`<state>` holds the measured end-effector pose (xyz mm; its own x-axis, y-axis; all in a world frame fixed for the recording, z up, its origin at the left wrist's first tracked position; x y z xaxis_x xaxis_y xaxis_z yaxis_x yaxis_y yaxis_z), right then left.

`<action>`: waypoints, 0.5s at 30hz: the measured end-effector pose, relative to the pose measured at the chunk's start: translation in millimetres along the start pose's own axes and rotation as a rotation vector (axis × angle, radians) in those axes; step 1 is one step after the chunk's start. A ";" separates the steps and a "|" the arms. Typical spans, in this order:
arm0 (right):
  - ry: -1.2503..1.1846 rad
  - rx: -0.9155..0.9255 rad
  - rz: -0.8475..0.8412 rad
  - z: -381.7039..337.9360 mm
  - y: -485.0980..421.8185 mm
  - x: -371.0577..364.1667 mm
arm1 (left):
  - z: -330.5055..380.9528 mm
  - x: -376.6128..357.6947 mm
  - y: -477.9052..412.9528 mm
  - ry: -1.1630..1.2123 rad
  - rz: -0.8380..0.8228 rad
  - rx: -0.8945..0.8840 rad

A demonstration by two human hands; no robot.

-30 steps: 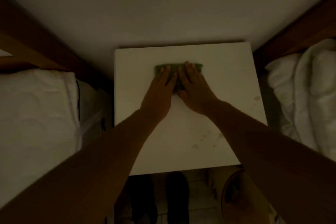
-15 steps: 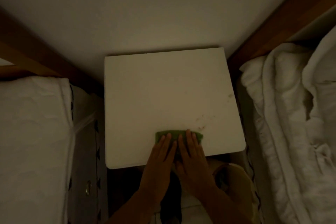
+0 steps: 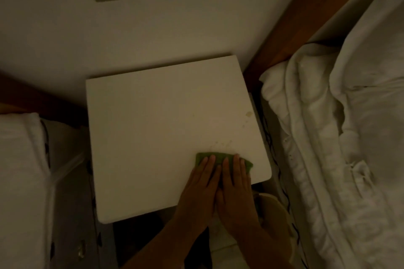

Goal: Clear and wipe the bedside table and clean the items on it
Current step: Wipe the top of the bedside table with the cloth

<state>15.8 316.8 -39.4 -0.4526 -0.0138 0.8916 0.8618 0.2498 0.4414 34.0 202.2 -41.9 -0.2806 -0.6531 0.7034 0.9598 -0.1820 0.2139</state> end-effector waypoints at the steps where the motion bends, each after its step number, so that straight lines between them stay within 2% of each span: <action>1: -0.001 0.005 0.010 5.5 -10.0 4.4 | 2.5 1.1 -11.4 0.006 -0.002 -0.004; 8: -0.075 0.047 0.119 38.3 -99.2 44.2 | 6.1 20.1 -108.5 -0.010 0.038 -0.016; 15: 0.031 0.085 0.123 45.9 -192.8 82.1 | -7.5 54.7 -197.1 -0.062 0.102 -0.013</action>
<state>-198.1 312.0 -56.0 -0.3368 -0.0074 0.9416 0.8870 0.3330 0.3199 -170.5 196.9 -50.7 -0.1813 -0.6220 0.7617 0.9833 -0.1267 0.1306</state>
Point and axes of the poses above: each hand's wrist, its own y-axis away from the middle knuckle, its own x-axis out of the back of the hand, z = x × y, the point moved 2 cm from there along -y, towards the middle knuckle, and after that the axes turned 12 degrees about y, right-handed, at the moved point
